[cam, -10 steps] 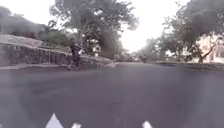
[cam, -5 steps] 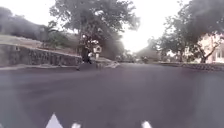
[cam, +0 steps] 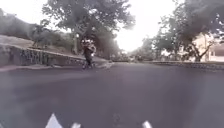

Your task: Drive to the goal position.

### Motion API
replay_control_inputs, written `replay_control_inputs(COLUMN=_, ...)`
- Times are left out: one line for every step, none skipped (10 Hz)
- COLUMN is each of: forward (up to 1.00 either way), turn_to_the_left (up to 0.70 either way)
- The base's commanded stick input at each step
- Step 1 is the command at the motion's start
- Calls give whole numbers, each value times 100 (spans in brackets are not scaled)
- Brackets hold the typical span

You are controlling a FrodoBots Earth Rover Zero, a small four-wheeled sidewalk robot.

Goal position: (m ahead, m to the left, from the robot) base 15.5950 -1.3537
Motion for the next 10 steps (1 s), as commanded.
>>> replay_control_inputs(forward=50, turn_to_the_left=-50)
replay_control_inputs(forward=50, turn_to_the_left=-41)
replay_control_inputs(forward=50, turn_to_the_left=-23)
replay_control_inputs(forward=50, turn_to_the_left=-4)
replay_control_inputs(forward=50, turn_to_the_left=0)
replay_control_inputs(forward=50, turn_to_the_left=0)
replay_control_inputs(forward=50, turn_to_the_left=0)
replay_control_inputs(forward=50, turn_to_the_left=0)
replay_control_inputs(forward=50, turn_to_the_left=0)
replay_control_inputs(forward=50, turn_to_the_left=0)
